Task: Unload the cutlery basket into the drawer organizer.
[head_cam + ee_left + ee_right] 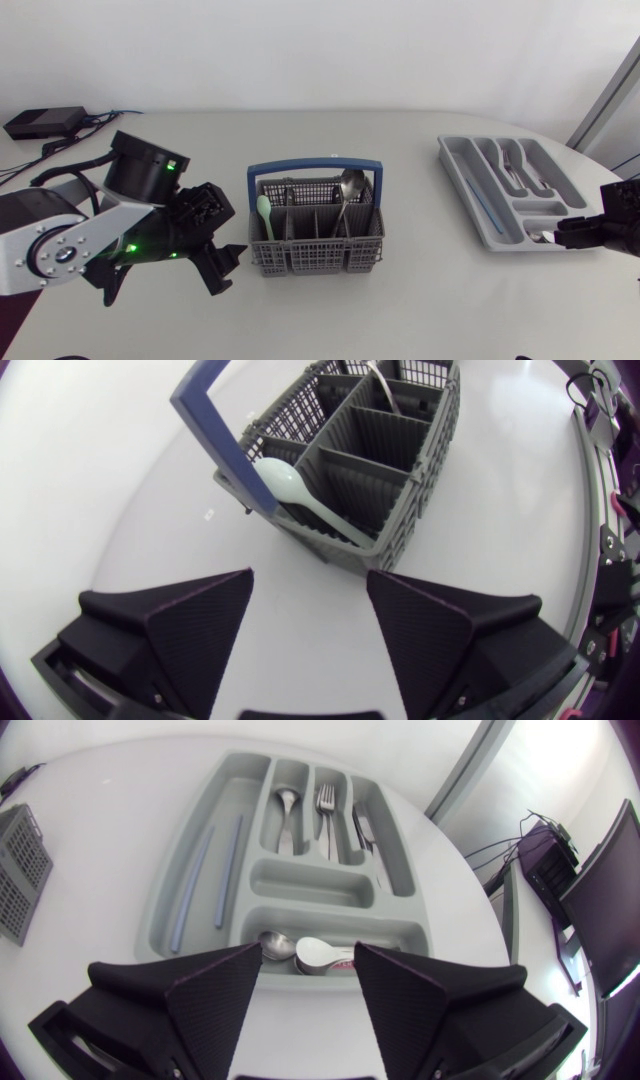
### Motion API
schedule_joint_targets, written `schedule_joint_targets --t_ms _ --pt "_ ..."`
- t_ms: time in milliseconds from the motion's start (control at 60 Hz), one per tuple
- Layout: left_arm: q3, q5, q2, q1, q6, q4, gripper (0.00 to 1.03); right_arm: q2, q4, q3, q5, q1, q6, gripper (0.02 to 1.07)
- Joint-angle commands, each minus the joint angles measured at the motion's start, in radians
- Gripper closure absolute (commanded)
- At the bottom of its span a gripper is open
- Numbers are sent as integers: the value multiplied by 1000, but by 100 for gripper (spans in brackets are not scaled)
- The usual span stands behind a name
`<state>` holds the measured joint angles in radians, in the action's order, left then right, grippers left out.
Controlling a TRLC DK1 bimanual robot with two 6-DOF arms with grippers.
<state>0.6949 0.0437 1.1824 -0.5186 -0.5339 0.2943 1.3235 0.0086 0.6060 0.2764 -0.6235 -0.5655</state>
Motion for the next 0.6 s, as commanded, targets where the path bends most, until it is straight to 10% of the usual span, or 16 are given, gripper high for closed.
schedule_joint_targets --t_ms 0,233,583 --pt "31 8 -13 -8 18 9 24 -102 -81 46 15 50 30 28" --pt "34 10 -12 -24 35 9 25 -268 -374 103 67 347 119 25" --pt "11 8 -17 -15 37 -14 24 -256 -404 158 -74 861 372 25"
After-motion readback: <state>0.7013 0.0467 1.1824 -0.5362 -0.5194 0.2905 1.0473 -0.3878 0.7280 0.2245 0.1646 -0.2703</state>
